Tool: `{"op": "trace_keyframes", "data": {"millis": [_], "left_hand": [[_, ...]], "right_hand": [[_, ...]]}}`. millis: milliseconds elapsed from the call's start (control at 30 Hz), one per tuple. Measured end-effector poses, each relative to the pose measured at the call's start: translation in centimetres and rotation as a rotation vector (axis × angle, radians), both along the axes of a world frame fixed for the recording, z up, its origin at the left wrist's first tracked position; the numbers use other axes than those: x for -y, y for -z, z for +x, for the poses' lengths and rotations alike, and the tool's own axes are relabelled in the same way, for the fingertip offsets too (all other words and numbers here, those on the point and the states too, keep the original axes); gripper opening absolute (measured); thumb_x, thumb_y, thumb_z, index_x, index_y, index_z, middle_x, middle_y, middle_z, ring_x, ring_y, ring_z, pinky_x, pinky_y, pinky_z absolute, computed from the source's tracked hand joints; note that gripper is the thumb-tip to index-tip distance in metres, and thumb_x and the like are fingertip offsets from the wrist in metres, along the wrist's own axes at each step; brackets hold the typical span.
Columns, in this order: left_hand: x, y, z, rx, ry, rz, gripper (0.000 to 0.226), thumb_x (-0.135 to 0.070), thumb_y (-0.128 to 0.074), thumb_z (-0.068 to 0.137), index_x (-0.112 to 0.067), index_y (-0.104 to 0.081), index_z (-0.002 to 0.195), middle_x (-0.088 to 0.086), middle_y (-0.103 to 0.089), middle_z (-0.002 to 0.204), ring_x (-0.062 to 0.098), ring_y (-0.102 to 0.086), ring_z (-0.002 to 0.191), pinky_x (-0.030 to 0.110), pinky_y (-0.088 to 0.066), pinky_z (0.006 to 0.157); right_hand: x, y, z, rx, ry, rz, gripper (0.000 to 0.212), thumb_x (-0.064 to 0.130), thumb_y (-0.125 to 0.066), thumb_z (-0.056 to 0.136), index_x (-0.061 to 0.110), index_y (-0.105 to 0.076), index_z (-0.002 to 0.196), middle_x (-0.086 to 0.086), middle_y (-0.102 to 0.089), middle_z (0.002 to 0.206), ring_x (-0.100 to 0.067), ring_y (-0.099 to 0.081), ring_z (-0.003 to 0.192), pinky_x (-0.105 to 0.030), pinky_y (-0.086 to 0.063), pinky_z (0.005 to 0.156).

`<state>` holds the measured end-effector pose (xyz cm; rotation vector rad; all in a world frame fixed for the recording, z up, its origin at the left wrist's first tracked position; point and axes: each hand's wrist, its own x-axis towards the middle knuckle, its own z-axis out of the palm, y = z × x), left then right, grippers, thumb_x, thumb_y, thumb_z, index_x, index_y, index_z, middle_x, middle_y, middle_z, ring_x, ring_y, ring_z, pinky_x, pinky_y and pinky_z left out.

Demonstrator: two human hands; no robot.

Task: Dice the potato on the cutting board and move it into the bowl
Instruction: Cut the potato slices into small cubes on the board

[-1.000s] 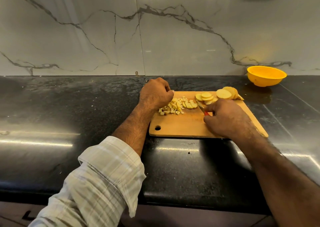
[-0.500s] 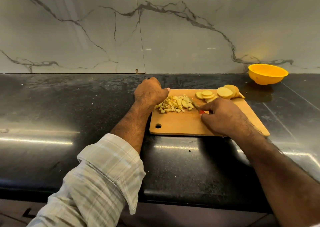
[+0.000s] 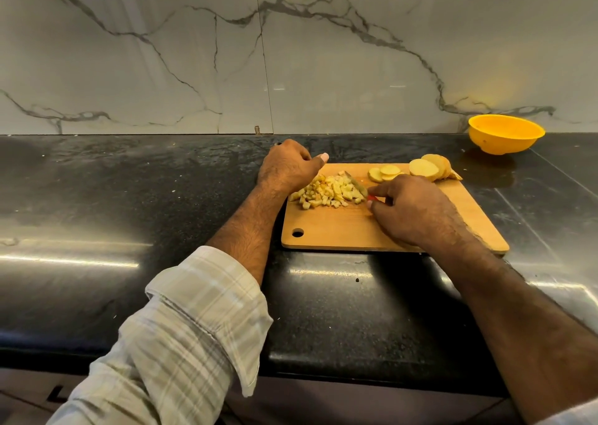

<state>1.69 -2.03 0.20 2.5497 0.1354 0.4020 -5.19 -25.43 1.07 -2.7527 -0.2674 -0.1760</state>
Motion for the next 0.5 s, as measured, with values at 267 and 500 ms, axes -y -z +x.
{"op": "trace_keyframes", "data": {"millis": [267,500], "left_hand": [[0.0,0.1,0.3,0.035,-0.036,0.029,0.046,-0.066,-0.066,0.092,-0.022,-0.078,0.087,-0.002,-0.074,0.084,0.013,-0.070,0.083,0.039,-0.063,0.080],[0.2,-0.1,0.0,0.055,-0.016,0.025,0.042,-0.063,-0.067,0.093,-0.022,-0.078,0.087,-0.004,-0.073,0.082,0.010,-0.068,0.080,0.037,-0.062,0.079]], "right_hand": [[0.5,0.5,0.9,0.126,0.095,-0.008,0.039,0.048,-0.061,0.101,0.032,-0.069,0.135,-0.003,-0.071,0.126,-0.022,-0.063,0.106,-0.040,-0.060,0.085],[-0.2,0.8,0.7,0.173,-0.017,0.023,0.039,0.052,-0.058,0.102,0.034,-0.069,0.134,0.004,-0.070,0.130,-0.020,-0.061,0.116,-0.040,-0.057,0.090]]}}
